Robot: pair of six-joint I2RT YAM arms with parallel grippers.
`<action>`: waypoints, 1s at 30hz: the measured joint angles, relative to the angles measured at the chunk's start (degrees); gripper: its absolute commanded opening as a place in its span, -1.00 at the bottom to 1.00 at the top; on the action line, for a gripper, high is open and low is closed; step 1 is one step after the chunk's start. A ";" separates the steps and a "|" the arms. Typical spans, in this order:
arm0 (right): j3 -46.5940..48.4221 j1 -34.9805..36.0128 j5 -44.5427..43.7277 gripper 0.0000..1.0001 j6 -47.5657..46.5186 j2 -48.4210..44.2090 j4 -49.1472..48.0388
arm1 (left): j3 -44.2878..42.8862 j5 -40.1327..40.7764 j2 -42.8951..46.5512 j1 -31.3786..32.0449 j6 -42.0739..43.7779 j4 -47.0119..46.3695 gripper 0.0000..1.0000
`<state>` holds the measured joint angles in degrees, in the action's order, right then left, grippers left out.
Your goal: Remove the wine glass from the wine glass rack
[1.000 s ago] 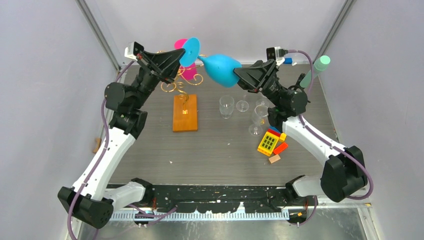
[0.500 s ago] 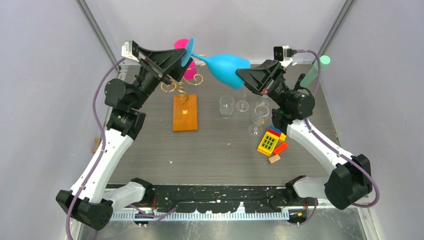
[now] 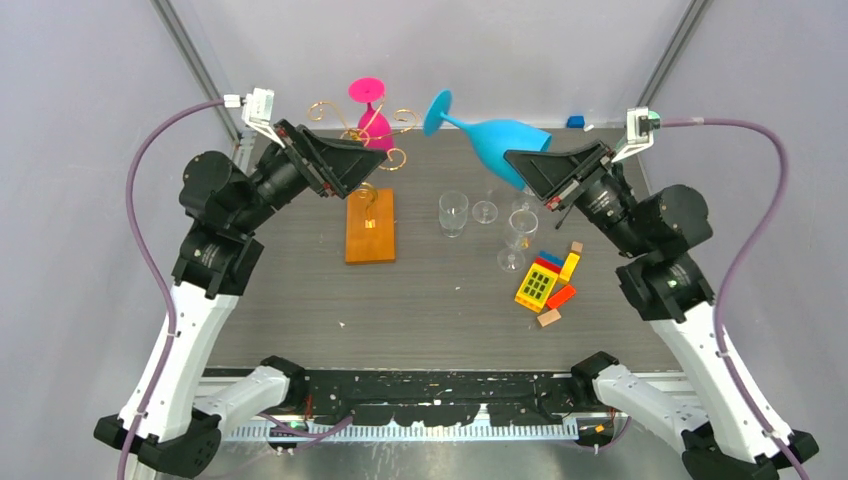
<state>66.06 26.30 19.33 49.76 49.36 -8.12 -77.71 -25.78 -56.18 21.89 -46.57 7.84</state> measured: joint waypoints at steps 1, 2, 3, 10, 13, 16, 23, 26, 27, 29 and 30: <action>2.36 0.00 -1.62 -0.99 -3.19 -0.09 6.12 | -1.36 -1.18 -0.33 0.00 2.54 1.53 0.95; 4.02 0.00 -2.75 -0.99 -5.31 -0.13 10.40 | -2.12 -2.25 -0.37 0.00 4.79 2.78 0.96; 5.97 0.00 -4.09 -0.99 -7.67 -0.11 15.54 | -2.40 -3.08 -0.24 0.00 6.56 3.61 0.96; 14.38 0.00 -9.84 -0.99 -20.35 2.51 45.72 | -2.43 -7.10 0.59 0.00 16.24 10.62 0.98; 14.91 0.00 -10.14 -0.99 -24.13 4.31 54.71 | -2.43 -7.65 0.59 0.00 18.64 12.55 0.98; 15.17 0.37 -10.10 -0.99 -26.47 7.78 60.67 | -2.43 -7.93 0.61 0.00 20.17 13.81 0.99; 15.32 10.64 -19.67 -0.99 -27.61 18.88 65.44 | -2.54 -7.13 0.59 0.00 22.67 17.09 0.99; 16.52 14.43 -24.15 -0.99 -27.34 24.13 66.53 | -2.78 -5.57 0.59 0.00 23.41 18.62 0.99; 17.05 15.17 -25.46 -0.99 -27.28 25.94 66.84 | -2.86 -5.05 0.59 0.00 23.63 19.06 0.99; 17.75 15.58 -27.52 -0.99 -27.12 28.94 67.19 | -2.95 -4.20 0.61 0.00 24.20 19.61 0.99; 17.97 15.58 -28.26 -0.99 -27.10 30.36 67.30 | -2.95 -3.82 0.66 0.00 24.41 19.89 0.99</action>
<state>84.03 41.89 -8.93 22.65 79.72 59.18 -80.66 -29.61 -55.53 21.89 -22.15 27.73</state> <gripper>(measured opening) 0.039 0.994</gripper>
